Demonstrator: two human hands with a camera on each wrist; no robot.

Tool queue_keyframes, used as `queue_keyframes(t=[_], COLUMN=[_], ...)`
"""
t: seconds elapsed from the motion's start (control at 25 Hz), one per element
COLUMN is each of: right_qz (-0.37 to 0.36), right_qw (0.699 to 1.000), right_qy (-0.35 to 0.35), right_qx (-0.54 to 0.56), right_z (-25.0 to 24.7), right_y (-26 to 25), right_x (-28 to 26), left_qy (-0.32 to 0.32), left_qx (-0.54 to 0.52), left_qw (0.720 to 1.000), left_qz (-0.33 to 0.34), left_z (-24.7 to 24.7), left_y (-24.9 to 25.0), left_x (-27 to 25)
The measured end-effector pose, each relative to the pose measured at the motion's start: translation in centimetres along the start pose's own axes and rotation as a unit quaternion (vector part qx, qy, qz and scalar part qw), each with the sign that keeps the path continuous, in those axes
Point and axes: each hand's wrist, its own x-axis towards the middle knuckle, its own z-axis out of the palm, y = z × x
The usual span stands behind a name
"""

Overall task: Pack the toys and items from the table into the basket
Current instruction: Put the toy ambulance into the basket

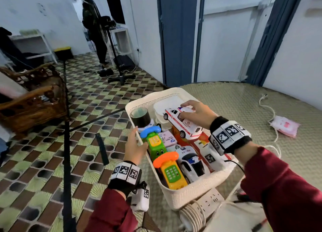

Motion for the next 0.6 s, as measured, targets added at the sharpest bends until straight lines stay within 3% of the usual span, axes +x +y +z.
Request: queue_keyframes(t=[0.32, 0.6], right_qz=[0.084, 0.044], right_qw=[0.99, 0.965], right_qy=[-0.067, -0.152], right_qx=[-0.088, -0.209], right_z=[6.3, 8.3], right_y=[2.3, 1.1], right_x=[6.4, 8.0], left_qy=[0.016, 0.007], left_qx=[-0.122, -0.116], left_qw=[0.992, 0.993], left_qz=[-0.036, -0.019], left_z=[-0.1, -0.4], left_y=[-1.9, -1.9], left_x=[0.4, 0.3])
